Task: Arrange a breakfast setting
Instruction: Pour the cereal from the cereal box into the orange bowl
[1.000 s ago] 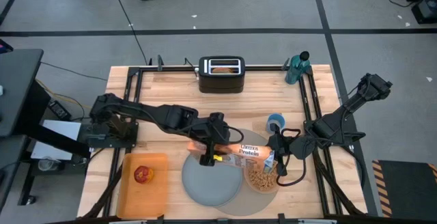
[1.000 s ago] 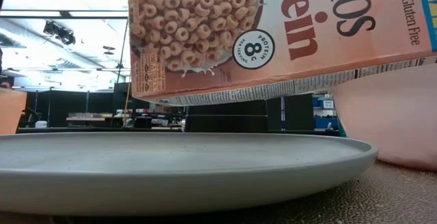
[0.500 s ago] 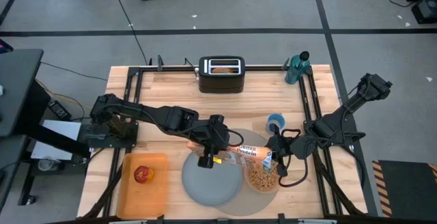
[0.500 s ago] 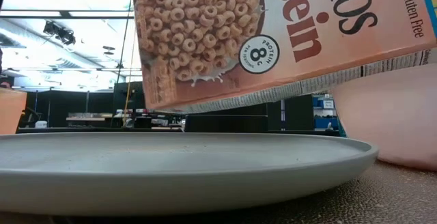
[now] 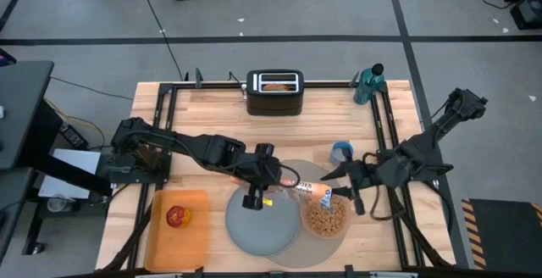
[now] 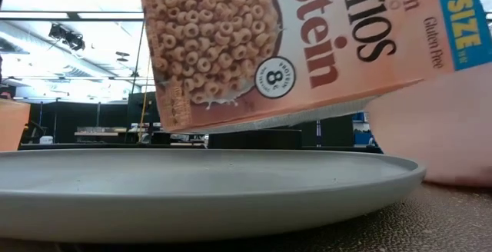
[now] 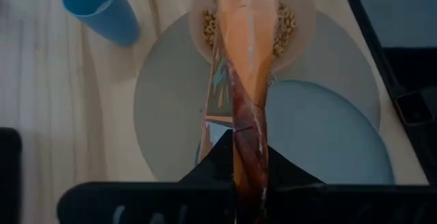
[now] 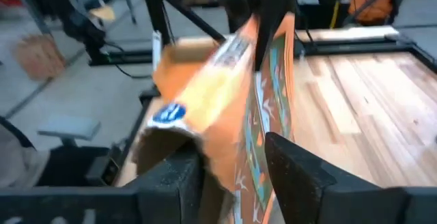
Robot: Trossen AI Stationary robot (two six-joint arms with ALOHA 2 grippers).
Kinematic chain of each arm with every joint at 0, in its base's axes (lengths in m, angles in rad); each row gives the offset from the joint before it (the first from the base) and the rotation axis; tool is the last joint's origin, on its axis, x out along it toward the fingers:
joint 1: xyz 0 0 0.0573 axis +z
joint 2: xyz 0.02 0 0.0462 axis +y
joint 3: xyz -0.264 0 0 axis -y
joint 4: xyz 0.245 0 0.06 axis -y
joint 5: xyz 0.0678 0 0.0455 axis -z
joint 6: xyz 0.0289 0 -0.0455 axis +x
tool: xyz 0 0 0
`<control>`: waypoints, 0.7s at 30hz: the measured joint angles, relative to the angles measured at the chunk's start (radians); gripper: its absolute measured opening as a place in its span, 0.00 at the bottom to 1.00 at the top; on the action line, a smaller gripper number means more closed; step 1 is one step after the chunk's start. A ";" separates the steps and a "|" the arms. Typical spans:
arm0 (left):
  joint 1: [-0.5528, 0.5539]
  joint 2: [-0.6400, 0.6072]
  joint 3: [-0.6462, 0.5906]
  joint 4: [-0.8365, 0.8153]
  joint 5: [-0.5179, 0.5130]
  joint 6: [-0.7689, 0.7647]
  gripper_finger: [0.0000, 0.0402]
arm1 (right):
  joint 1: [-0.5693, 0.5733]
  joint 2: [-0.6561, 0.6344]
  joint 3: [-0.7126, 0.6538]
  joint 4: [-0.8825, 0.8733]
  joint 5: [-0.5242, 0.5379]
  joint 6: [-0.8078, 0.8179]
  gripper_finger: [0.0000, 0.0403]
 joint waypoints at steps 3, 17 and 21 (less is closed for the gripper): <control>-0.019 -0.002 0.000 -0.011 -0.040 -0.004 0.03 | 0.014 -0.065 0.000 -0.023 -0.005 -0.032 0.41; -0.042 -0.056 -0.001 0.061 -0.065 -0.037 0.03 | 0.135 -0.212 0.000 -0.090 0.037 -0.081 0.41; -0.044 -0.088 -0.004 0.076 -0.110 -0.032 0.03 | 0.200 -0.259 0.000 -0.021 0.154 -0.194 0.41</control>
